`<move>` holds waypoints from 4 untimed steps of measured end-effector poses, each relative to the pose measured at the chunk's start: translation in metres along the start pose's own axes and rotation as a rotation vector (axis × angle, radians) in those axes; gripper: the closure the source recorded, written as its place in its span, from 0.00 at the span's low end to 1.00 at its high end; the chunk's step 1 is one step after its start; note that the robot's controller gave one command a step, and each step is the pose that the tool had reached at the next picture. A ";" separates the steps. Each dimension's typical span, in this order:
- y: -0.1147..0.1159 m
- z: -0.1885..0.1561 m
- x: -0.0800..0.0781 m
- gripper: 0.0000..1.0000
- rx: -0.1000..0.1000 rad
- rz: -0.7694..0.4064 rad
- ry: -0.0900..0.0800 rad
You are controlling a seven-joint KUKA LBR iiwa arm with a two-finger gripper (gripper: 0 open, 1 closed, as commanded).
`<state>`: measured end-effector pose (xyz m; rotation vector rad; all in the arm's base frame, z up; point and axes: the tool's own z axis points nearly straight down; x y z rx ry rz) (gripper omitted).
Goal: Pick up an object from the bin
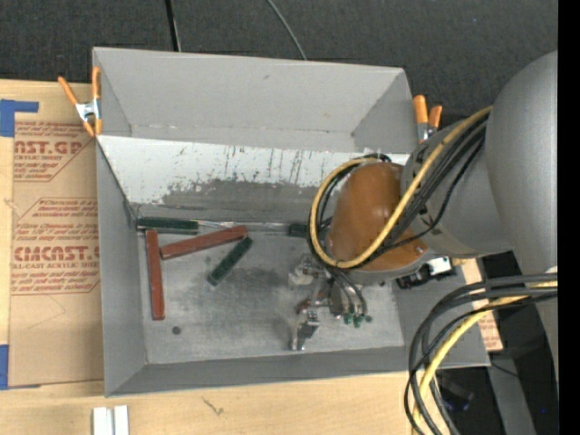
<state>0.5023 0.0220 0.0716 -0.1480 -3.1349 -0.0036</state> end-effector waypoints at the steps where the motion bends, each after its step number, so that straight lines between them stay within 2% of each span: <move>1: 0.000 0.000 0.000 0.00 0.000 0.000 -0.002; 2: -0.069 -0.003 -0.009 1.00 0.002 -0.065 -0.015; 3: -0.069 -0.003 -0.009 1.00 0.002 -0.065 -0.015; 4: -0.067 -0.182 0.013 1.00 0.003 -0.067 -0.012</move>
Offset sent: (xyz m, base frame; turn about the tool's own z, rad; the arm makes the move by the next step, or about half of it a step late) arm -0.0018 -0.0694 -0.0016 -0.0661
